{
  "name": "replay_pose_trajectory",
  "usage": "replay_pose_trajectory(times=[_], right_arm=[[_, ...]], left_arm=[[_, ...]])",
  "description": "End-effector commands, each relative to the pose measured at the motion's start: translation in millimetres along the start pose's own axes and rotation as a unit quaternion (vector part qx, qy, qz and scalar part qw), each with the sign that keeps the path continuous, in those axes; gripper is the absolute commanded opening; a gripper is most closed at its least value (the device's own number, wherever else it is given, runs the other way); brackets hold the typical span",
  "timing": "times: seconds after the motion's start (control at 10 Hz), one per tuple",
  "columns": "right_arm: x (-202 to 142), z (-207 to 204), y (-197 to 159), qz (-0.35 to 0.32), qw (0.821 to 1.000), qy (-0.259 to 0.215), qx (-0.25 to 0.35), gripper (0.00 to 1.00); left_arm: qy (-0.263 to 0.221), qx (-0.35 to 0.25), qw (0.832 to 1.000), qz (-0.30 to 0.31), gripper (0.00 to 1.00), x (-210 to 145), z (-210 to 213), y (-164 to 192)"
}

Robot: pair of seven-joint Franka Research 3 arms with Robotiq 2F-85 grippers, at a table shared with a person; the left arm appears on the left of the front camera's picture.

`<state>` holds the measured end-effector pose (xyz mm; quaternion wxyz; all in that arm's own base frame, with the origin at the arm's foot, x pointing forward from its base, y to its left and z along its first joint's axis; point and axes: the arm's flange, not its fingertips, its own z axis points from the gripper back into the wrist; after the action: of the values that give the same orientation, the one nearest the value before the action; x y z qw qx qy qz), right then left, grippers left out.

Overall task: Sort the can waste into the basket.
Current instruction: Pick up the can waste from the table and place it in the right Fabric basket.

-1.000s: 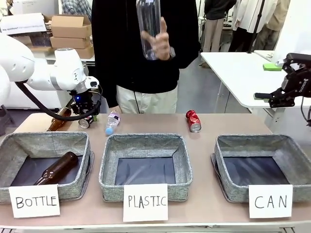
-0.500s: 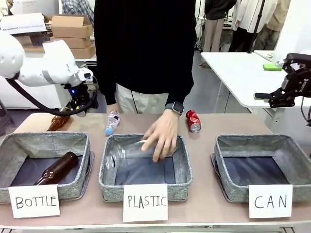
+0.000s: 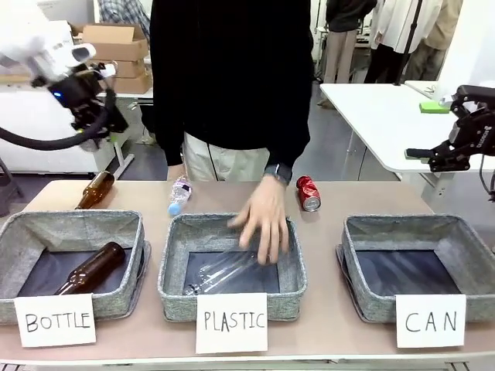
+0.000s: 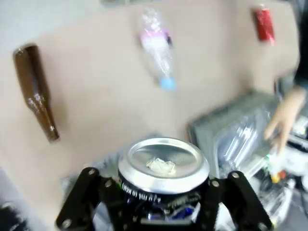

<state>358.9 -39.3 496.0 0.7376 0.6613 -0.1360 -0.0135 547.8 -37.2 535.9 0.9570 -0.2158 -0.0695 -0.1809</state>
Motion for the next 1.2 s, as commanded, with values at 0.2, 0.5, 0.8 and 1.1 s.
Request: replay_pose_trajectory(times=[0.2,0.5,0.8,1.1], right_arm=[[2.7,-1.4,1.0,0.013,1.0,-0.005,0.012,1.0],[2.7,-1.4,1.0,0.013,1.0,-0.005,0.012,1.0],[-5.6,31.9,24.3,0.045,0.998,-0.029,-0.038,1.0],[-61.0,158.2,28.5,0.101,0.982,-0.012,-0.158,1.0]], left_arm=[[-0.028,0.011,0.994,-0.105,0.0,-171.5,26.2,-54.0],[-0.013,-0.006,0.995,-0.099,0.0,-175.3,31.8,-56.1],[-0.03,-0.007,0.994,-0.104,0.0,-163.1,-21.3,-41.4],[-0.09,-0.024,0.928,-0.36,0.0,-30.3,-95.6,-162.8]])
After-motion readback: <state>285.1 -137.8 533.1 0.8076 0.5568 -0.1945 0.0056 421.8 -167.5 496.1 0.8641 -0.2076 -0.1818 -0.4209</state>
